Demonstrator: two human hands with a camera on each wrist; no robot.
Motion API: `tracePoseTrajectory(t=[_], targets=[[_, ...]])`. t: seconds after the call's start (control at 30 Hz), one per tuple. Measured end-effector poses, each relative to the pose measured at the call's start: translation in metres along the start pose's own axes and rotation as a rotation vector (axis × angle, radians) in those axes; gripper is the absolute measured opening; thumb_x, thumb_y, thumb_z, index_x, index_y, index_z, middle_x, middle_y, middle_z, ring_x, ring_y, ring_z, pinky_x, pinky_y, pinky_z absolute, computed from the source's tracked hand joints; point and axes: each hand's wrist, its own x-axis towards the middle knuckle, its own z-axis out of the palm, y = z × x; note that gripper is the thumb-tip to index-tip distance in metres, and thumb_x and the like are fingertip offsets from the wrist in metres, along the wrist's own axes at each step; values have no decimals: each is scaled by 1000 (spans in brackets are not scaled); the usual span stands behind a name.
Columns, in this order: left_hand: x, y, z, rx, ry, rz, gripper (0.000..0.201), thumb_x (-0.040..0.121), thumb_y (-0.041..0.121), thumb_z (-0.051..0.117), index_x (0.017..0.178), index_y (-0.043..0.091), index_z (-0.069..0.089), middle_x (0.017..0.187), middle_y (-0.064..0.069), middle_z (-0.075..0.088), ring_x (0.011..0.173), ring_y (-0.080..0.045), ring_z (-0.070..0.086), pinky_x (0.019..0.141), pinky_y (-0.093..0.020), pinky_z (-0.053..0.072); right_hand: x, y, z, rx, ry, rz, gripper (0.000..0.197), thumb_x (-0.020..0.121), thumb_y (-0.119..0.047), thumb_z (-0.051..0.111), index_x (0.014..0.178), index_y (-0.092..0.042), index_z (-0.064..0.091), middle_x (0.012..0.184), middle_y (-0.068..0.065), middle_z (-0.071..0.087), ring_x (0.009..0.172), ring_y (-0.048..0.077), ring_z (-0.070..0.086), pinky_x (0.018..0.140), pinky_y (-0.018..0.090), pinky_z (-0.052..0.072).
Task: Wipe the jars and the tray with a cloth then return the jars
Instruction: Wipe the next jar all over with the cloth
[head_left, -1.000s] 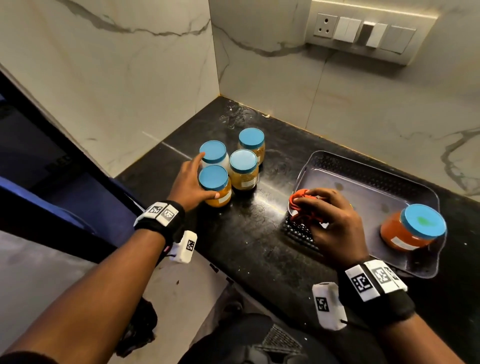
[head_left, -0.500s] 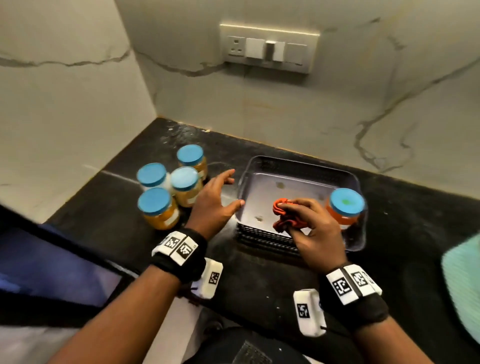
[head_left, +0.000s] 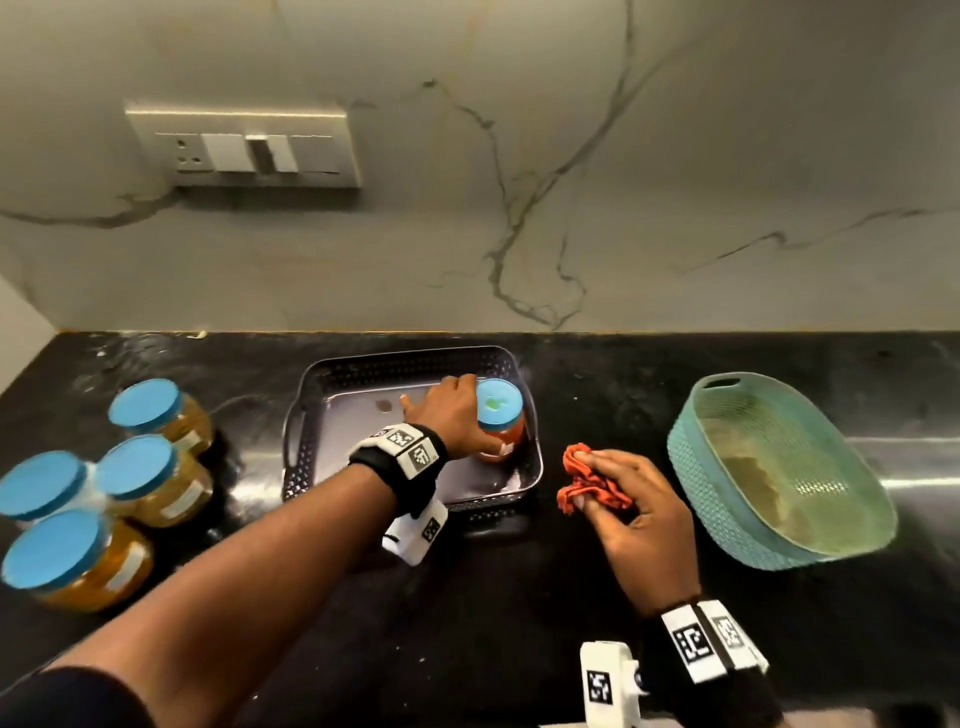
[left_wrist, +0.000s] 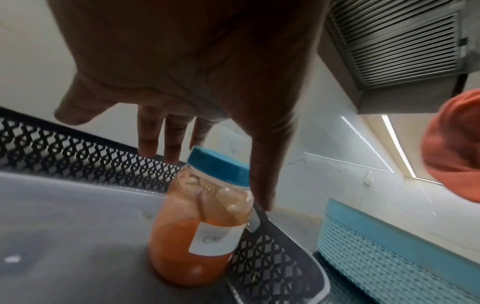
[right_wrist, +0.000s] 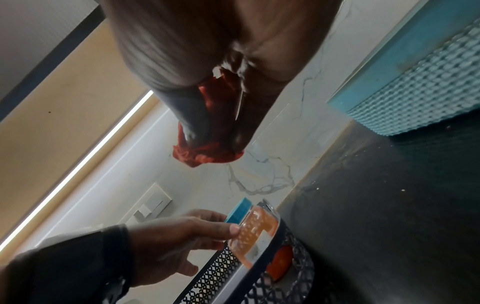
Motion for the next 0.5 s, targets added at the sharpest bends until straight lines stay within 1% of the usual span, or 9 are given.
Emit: tracePoseTrajectory(t=[0.07, 0.17, 0.23, 0.3, 0.37, 0.47, 0.5], targets=[[11, 1, 7, -23, -31, -41, 103, 61, 64, 84, 143, 20, 41, 143, -7, 51, 133, -33, 49, 110, -66, 33, 0, 3, -6, 3, -1, 0, 48, 70, 7, 83, 110, -20, 76, 111, -5, 67, 106, 8, 65, 94, 14, 47], [21, -1, 14, -129, -16, -86, 99, 55, 61, 86, 135, 20, 44, 132, -9, 57, 120, -33, 57, 102, -55, 46, 2, 6, -11, 22, 2, 13, 48, 70, 7, 83, 109, -21, 76, 111, -7, 67, 107, 8, 65, 93, 13, 47], [23, 1, 15, -218, 25, -77, 101, 45, 64, 81, 130, 21, 47, 124, -7, 59, 113, -31, 60, 95, -49, 52, 4, 8, -13, 27, -1, 20, 48, 69, 7, 83, 108, -21, 76, 111, -7, 67, 107, 8, 65, 92, 10, 45], [19, 2, 12, -318, 95, -50, 101, 37, 68, 73, 124, 23, 49, 118, -2, 58, 106, -26, 61, 89, -46, 54, 8, 7, -12, 40, -14, 22, 49, 69, 8, 83, 108, -20, 76, 111, -7, 67, 107, 9, 65, 92, 11, 46], [9, -1, 6, -436, 165, 3, 97, 39, 67, 75, 122, 25, 48, 116, 2, 59, 104, -20, 61, 88, -43, 55, 14, 3, -11, 70, -21, 19, 50, 70, 9, 82, 109, -21, 75, 111, -7, 67, 107, 7, 65, 91, 12, 47], [-14, -10, -7, -657, 244, 63, 89, 49, 56, 89, 122, 27, 46, 114, 11, 64, 105, -11, 64, 90, -38, 55, 28, -8, -5, 106, -47, 51, 53, 74, 4, 81, 117, -25, 70, 113, -9, 68, 108, 5, 65, 93, 17, 50], [-24, -14, -12, -733, 259, 71, 89, 52, 52, 92, 124, 27, 45, 114, 13, 64, 107, -9, 64, 90, -36, 56, 33, -14, -1, 130, -60, 76, 55, 76, 2, 80, 122, -25, 67, 114, -10, 68, 107, 4, 65, 93, 16, 50]])
